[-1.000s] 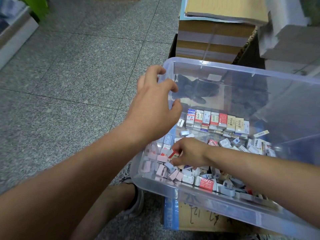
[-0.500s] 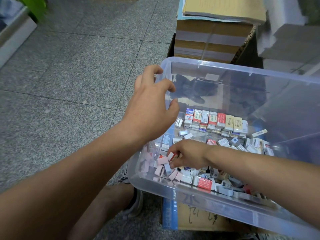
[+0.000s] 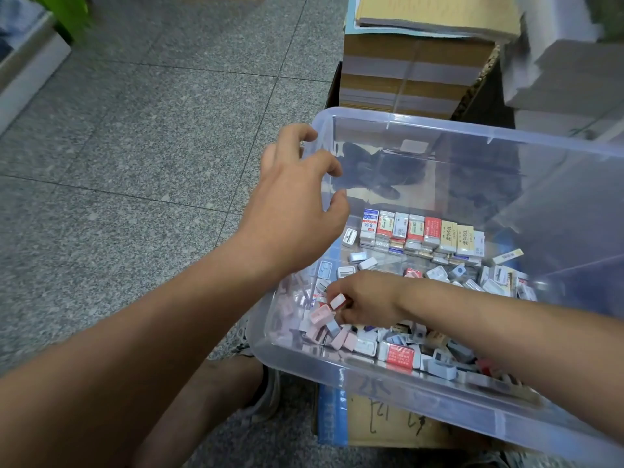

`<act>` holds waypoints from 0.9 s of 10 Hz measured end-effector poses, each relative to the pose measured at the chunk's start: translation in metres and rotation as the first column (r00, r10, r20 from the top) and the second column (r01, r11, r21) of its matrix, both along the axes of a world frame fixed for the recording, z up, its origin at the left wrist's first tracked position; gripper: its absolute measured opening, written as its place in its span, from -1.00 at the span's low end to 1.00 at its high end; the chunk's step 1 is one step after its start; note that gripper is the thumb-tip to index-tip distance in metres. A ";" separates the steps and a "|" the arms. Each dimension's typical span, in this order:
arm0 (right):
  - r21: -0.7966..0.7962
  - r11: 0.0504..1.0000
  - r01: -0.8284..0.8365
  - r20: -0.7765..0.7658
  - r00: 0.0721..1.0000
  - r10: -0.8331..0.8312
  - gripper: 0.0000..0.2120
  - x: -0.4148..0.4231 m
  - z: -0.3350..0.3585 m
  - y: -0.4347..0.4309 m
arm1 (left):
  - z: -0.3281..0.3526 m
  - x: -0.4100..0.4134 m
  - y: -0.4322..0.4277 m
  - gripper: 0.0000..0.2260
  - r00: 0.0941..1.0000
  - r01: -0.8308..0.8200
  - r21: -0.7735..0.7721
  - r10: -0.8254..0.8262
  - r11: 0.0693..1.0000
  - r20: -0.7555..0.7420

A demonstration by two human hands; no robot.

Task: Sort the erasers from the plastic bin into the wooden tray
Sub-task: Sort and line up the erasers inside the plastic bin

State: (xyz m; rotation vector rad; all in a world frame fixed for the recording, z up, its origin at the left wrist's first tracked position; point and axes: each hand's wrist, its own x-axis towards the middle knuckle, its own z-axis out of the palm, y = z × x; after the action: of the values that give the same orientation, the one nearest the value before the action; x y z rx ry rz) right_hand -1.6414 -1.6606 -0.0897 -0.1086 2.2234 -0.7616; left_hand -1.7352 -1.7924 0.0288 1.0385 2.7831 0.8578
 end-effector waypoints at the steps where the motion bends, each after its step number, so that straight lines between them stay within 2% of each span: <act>1: 0.016 1.000 0.026 -0.001 1.000 -0.026 -0.81 0.000 -0.003 0.004 | 0.000 0.001 0.000 -0.81 1.000 0.001 0.002 -0.001 1.000 -0.001; 2: 0.004 0.994 0.105 -0.033 0.994 -0.105 -0.87 0.001 -0.004 0.014 | 0.001 0.001 0.000 -0.81 1.000 -0.001 -0.001 0.001 1.000 0.002; 3: 0.033 0.992 0.120 -0.137 0.984 -0.114 -0.88 0.004 -0.002 0.019 | 0.001 0.000 0.000 -0.81 1.000 -0.006 -0.003 0.006 1.000 -0.002; 4: 0.027 0.991 0.131 -0.151 0.981 -0.125 -0.89 0.006 -0.001 0.019 | 0.002 0.001 0.000 -0.80 1.000 -0.008 -0.011 0.008 1.000 0.010; 5: 0.029 0.992 0.122 -0.185 0.976 -0.114 -0.76 0.007 0.008 0.020 | 0.003 0.001 0.000 -0.80 1.000 -0.010 -0.030 0.011 1.000 0.016; 6: 0.073 0.987 0.140 -0.247 0.962 -0.118 -0.85 0.010 0.026 0.025 | 0.004 0.000 0.000 -0.79 1.000 0.000 -0.041 0.001 0.999 0.010; 7: 0.010 0.968 0.249 -0.234 0.942 -0.240 -0.83 0.018 0.046 0.040 | 0.003 0.000 0.000 -0.77 1.000 0.011 -0.083 -0.010 0.997 0.009; 8: -0.112 0.907 0.407 -0.183 0.888 -0.421 -0.83 0.033 0.069 0.055 | 0.006 0.003 0.000 -0.72 0.981 0.054 -0.197 -0.088 0.979 -0.172; 9: -0.229 0.825 0.517 -0.197 0.805 -0.559 -0.85 0.055 0.092 0.062 | 0.011 0.013 0.006 -0.68 0.923 0.236 -0.223 -0.290 0.946 -0.252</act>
State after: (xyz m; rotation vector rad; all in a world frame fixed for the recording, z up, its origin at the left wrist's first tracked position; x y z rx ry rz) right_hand -1.5864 -1.5988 0.0021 0.3922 2.4609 -1.3072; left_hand -1.7220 -1.7863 0.0394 1.5617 2.7718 0.4326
